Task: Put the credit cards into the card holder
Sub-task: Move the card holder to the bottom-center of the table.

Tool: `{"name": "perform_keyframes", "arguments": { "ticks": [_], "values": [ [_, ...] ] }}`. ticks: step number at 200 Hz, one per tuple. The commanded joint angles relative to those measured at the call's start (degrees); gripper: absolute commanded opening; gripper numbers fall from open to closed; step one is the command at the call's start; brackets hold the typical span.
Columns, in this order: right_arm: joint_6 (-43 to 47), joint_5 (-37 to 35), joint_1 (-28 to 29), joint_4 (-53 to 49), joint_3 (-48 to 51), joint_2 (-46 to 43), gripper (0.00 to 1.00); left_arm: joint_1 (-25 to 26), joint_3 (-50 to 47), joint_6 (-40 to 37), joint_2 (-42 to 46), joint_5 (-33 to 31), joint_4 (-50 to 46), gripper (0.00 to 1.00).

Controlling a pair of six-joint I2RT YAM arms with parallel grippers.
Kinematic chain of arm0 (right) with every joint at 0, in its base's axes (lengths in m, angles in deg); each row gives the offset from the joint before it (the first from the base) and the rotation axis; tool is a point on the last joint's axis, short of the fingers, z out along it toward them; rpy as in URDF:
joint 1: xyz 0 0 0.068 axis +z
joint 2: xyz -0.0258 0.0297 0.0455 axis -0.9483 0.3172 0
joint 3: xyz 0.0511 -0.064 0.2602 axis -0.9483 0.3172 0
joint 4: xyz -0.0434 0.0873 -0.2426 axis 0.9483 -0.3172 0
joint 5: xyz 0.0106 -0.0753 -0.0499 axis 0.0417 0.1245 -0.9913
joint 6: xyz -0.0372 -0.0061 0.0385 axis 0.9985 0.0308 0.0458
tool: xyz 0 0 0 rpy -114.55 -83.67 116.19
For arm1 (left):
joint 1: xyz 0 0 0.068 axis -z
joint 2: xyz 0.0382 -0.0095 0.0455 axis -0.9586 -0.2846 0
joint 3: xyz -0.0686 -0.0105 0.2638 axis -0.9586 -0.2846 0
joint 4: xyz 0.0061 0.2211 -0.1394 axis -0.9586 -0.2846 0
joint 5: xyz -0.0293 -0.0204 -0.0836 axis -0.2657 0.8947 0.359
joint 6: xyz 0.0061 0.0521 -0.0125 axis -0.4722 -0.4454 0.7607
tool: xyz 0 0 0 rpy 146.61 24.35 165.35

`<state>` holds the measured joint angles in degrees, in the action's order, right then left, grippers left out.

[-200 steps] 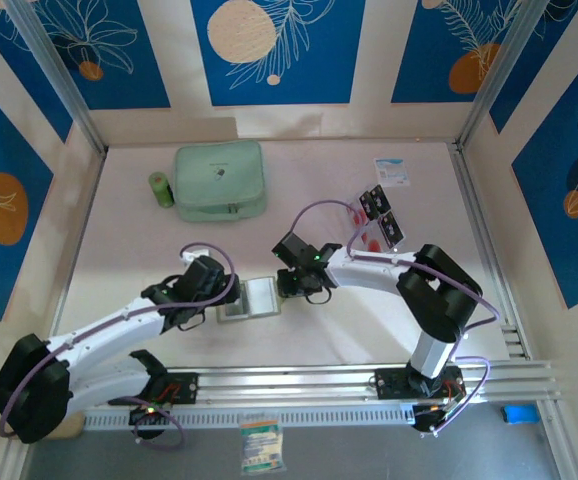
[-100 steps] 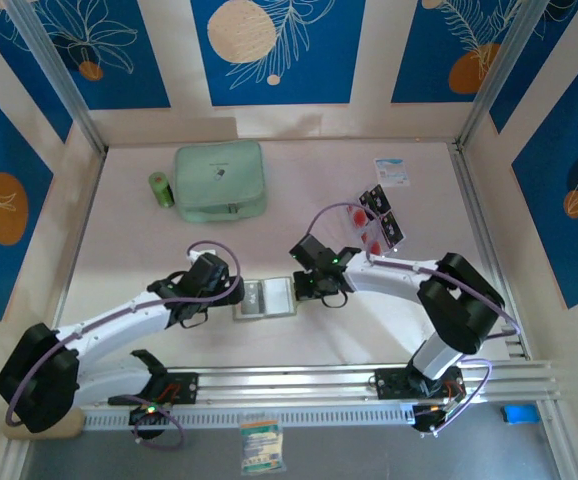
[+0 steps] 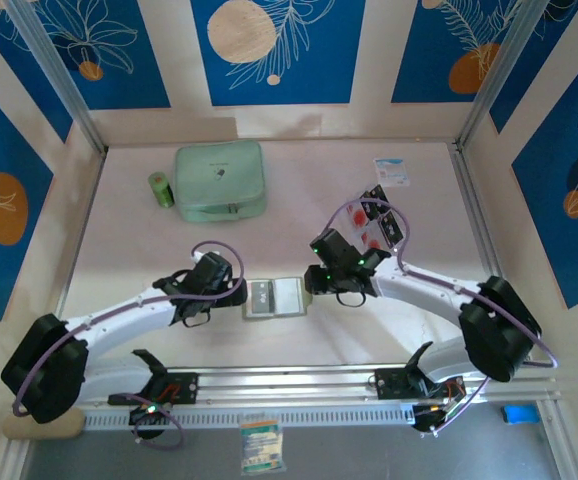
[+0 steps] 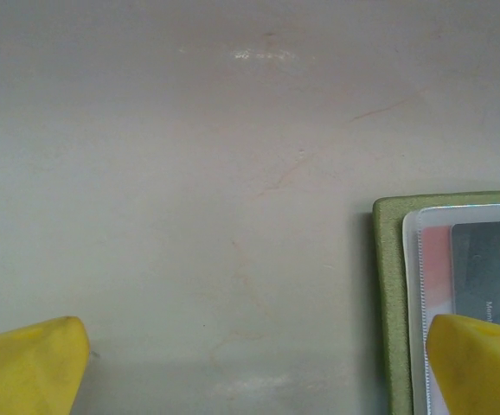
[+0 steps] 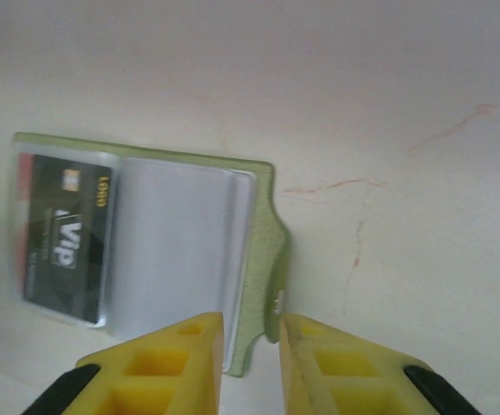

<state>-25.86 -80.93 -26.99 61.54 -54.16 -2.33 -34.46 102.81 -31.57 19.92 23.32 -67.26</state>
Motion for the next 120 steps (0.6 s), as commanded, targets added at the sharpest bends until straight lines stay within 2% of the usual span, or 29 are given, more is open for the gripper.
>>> {"name": "perform_keyframes", "arguments": {
  "ticks": [1,25,83,120],
  "values": [
    [-1.18,4.69,0.91,2.66,-1.22,-0.04,0.12,-0.33,1.81,-0.99,-0.91,1.36,1.32,1.00],
    [-2.39,7.69,1.77,6.85,-1.90,2.72,0.00,-0.13,1.84,-1.00,-1.74,1.90,2.06,1.00],
    [-4.36,10.91,5.20,12.96,-5.84,13.61,0.00,0.35,0.62,-0.78,-3.46,1.91,3.43,1.00],
    [-4.54,11.18,6.06,13.88,-7.88,17.48,0.00,0.34,-0.30,-0.56,-3.71,0.99,3.42,1.00]
  ]
}}
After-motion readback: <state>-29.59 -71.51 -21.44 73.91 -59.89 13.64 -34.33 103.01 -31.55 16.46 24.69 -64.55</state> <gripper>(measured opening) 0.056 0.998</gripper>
